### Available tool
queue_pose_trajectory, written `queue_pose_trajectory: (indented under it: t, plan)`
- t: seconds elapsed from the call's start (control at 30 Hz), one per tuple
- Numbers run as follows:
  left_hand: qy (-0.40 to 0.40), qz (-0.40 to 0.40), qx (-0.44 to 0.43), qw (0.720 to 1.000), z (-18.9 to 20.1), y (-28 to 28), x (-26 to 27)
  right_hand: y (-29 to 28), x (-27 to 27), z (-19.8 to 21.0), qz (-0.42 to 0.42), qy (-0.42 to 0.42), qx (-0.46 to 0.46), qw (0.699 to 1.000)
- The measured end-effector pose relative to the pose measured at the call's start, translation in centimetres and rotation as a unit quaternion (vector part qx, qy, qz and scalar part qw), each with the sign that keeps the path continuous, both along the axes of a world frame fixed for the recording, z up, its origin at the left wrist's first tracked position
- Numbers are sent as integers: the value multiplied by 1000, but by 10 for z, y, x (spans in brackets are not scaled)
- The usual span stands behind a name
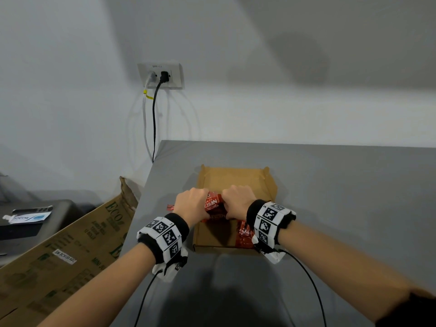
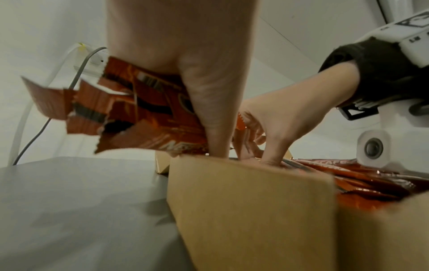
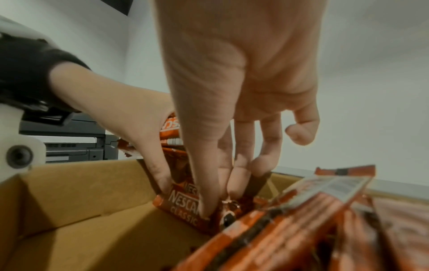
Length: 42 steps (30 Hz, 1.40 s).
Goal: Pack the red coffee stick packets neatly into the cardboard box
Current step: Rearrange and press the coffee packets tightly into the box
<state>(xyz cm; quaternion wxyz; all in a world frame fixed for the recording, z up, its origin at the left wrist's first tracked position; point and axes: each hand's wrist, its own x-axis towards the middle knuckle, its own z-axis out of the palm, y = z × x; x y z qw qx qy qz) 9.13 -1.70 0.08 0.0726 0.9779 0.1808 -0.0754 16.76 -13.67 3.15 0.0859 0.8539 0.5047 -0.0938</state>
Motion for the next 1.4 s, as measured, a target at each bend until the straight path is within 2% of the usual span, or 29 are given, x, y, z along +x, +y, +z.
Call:
queue_pose_trajectory:
  t: [0.13,0.47,0.87,1.0,1.07,1.17,1.27,1.4]
  plan:
    - [4,-14,20,1000,-5,-1,-1,-1,-1,-2,4,-16,-29,999]
    - [-27,-24,99,994,-8,-11,-5,2,-4,-4,-5,-21,-26,999]
    - [-40,-32,78,996,-3,-10,-8,1,-3,-4,-10,-7,-21,1000]
    - [-77,-16,10,997,2,-5,-11,1,5,4,-20,39,-11,999]
    - [-118,28,-68,990,5,1,-12,-3,11,9,-46,65,35,996]
    - [-172,84,-180,965,10,8,-13,-7,21,14,-88,101,140,981]
    - [-202,76,-234,948,20,7,-12,-11,20,20,-71,163,195,965]
    - [-248,26,-283,926,32,-1,-13,-12,8,21,-31,262,256,930]
